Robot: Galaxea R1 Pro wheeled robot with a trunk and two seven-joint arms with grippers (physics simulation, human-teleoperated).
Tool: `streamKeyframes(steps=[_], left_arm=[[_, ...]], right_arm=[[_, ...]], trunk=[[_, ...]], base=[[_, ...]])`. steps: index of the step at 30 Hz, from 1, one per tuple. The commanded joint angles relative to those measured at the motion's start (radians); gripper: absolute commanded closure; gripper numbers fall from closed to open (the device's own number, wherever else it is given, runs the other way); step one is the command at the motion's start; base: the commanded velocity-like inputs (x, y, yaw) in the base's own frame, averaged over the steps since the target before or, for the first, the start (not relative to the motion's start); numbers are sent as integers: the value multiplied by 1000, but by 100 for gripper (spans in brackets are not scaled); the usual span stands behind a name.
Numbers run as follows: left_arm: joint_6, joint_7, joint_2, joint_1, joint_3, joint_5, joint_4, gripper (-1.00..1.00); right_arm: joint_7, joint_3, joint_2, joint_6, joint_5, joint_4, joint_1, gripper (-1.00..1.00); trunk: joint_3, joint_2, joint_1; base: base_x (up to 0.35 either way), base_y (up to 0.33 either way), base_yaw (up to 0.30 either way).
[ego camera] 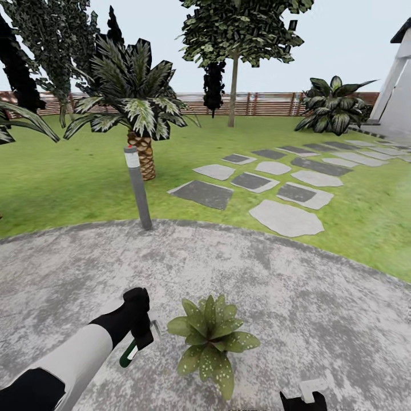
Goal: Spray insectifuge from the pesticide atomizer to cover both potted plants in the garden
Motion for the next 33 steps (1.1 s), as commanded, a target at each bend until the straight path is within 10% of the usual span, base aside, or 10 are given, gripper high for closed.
streamKeyframes(steps=[1,33], left_arm=[[6,-7,2,0,-5,-4,-3,100],[-1,-8,2,42,-5,2,63,100]], right_arm=[[5,-9,0,-3,8,1,-1,-100],[5,-9,2,-4,9,1,-1,-100]], trunk=[[-1,0,0],[-1,0,0]], base=[[0,5,-292],[39,98,-76]])
